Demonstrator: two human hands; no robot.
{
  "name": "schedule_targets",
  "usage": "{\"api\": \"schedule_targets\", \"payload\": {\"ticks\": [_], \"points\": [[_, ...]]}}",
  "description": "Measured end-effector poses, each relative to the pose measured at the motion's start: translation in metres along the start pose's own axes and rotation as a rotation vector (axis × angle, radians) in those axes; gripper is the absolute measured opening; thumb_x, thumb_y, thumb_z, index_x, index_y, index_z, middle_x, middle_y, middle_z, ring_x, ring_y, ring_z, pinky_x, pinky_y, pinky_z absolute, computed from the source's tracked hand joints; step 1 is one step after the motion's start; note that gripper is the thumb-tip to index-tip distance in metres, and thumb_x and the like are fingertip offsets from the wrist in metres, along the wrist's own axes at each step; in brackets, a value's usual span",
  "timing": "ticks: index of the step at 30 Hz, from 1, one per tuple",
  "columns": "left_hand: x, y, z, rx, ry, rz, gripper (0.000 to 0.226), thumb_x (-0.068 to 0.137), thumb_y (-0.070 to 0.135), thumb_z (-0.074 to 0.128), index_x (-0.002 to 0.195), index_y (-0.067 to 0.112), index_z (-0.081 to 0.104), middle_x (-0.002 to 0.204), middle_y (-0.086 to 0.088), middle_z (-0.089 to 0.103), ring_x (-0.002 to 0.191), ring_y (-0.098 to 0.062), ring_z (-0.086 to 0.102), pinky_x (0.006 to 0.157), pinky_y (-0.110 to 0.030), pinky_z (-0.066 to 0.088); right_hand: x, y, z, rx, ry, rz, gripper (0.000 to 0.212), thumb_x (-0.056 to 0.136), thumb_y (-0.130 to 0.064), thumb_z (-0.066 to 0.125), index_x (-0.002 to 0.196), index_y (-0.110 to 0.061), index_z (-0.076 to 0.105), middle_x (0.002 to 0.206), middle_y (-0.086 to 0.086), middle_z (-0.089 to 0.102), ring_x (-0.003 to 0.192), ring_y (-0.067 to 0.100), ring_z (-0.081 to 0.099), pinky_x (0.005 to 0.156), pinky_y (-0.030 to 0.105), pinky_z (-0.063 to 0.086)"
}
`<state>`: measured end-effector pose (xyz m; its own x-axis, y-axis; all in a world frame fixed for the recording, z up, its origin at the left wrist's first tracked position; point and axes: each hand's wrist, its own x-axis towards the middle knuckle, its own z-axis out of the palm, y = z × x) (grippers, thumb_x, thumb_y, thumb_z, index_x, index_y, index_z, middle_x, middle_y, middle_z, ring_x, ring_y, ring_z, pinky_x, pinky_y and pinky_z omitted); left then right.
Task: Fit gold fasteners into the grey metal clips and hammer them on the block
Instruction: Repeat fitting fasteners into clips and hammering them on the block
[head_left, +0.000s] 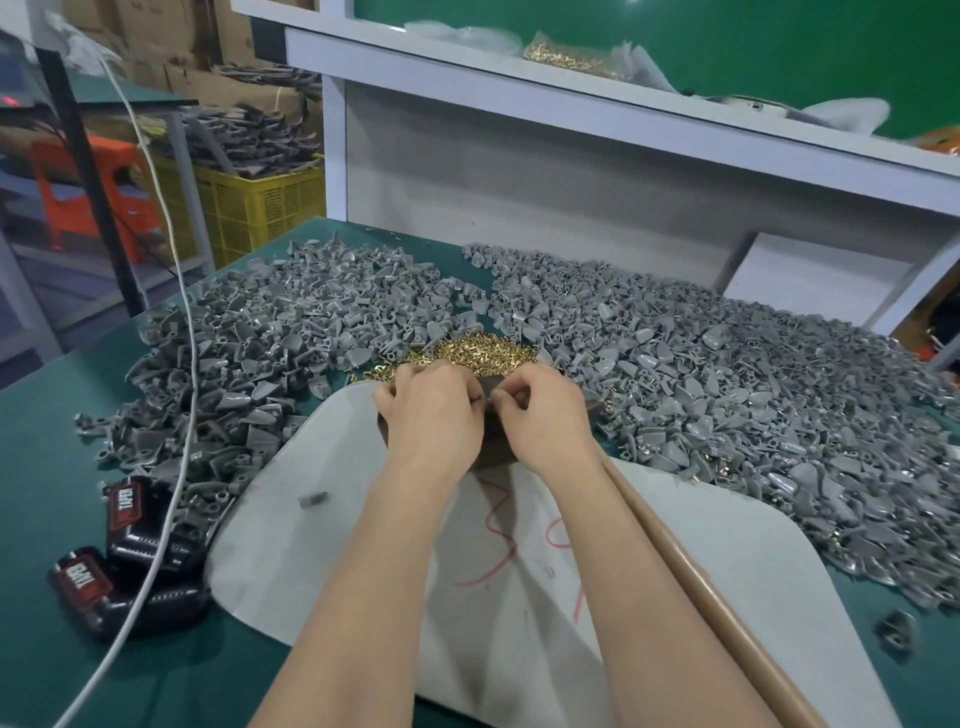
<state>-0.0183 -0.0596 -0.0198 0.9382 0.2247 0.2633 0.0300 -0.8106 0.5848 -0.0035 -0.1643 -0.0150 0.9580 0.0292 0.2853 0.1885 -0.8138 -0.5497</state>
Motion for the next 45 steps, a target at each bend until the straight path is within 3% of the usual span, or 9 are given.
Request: {"api": "schedule_targets", "payload": {"ticks": [3,8,24,26,29,33,37,42,45], "points": [[0.0,0.0,0.0,-0.002,0.002,-0.004,0.011,0.091,0.027,0.057,0.091,0.028,0.068,0.107,0.006,0.063,0.114,-0.024,0.041,0.087,-0.035,0.022,0.0,-0.004,-0.001,-0.057,-0.015,0.003,0.01,0.092,-0.016,0.055,0.082,-0.017,0.057,0.098,0.002,0.057,0.091,0.018,0.052,0.08,0.026,0.036],[0.0,0.0,0.0,0.044,0.005,0.015,0.013,0.092,0.028,0.055,0.092,0.027,0.069,0.104,0.004,0.062,0.112,-0.025,0.042,0.082,-0.034,0.021,-0.001,-0.009,-0.001,-0.3,0.022,-0.153,0.007,0.091,-0.009,0.052,0.093,-0.01,0.059,0.102,0.004,0.053,0.097,0.021,0.049,0.068,0.022,0.022],[0.001,0.0,0.002,0.063,0.013,0.021,0.014,0.091,0.026,0.054,0.088,0.023,0.067,0.102,0.003,0.063,0.111,-0.026,0.042,0.08,-0.034,0.02,0.007,-0.012,-0.007,-0.372,-0.085,-0.201,0.005,0.09,-0.012,0.057,0.092,-0.009,0.06,0.102,0.007,0.055,0.097,0.026,0.054,0.07,0.027,0.033],[0.001,0.0,0.001,0.033,0.012,0.015,0.012,0.091,0.026,0.056,0.086,0.023,0.067,0.101,0.004,0.063,0.112,-0.026,0.042,0.083,-0.034,0.021,0.008,-0.007,-0.012,-0.255,-0.114,-0.177,0.011,0.092,-0.017,0.056,0.095,-0.011,0.065,0.101,0.004,0.054,0.097,0.023,0.054,0.076,0.027,0.036],[0.0,0.0,0.0,-0.01,0.018,-0.001,0.011,0.09,0.025,0.059,0.084,0.028,0.067,0.101,0.008,0.064,0.113,-0.023,0.041,0.081,-0.032,0.018,0.005,0.013,-0.026,-0.094,-0.047,0.003,0.03,0.095,-0.028,0.053,0.121,-0.016,0.061,0.118,0.006,0.055,0.104,0.021,0.057,0.097,0.032,0.042],[0.001,0.0,0.0,-0.003,0.003,-0.005,0.01,0.09,0.026,0.06,0.088,0.029,0.068,0.109,0.009,0.062,0.115,-0.023,0.04,0.084,-0.033,0.02,-0.005,0.045,-0.037,-0.359,-0.214,0.353,0.027,0.09,-0.034,0.059,0.105,-0.012,0.06,0.096,0.006,0.065,0.084,0.024,0.063,0.08,0.041,0.054],[0.001,0.0,0.0,0.013,-0.002,0.004,0.01,0.091,0.027,0.059,0.091,0.029,0.068,0.111,0.008,0.059,0.115,-0.024,0.04,0.087,-0.035,0.022,-0.005,0.05,-0.03,-0.39,-0.268,0.351,0.026,0.095,-0.026,0.048,0.103,-0.004,0.059,0.101,0.015,0.064,0.093,0.032,0.06,0.077,0.036,0.048],[0.0,0.0,0.0,0.02,-0.008,-0.002,0.01,0.091,0.03,0.059,0.094,0.028,0.068,0.11,0.006,0.058,0.114,-0.024,0.04,0.087,-0.035,0.021,0.0,0.049,-0.047,-0.239,-0.193,0.376,0.018,0.093,-0.017,0.051,0.105,-0.006,0.056,0.104,0.015,0.06,0.085,0.03,0.06,0.068,0.033,0.048],[-0.001,0.0,-0.001,0.017,-0.007,0.0,0.01,0.091,0.03,0.059,0.095,0.029,0.068,0.112,0.006,0.058,0.114,-0.023,0.039,0.088,-0.034,0.021,-0.004,0.043,-0.062,-0.035,-0.052,0.305,0.019,0.087,-0.018,0.06,0.104,-0.012,0.052,0.098,0.012,0.062,0.091,0.034,0.062,0.077,0.045,0.053]]}}
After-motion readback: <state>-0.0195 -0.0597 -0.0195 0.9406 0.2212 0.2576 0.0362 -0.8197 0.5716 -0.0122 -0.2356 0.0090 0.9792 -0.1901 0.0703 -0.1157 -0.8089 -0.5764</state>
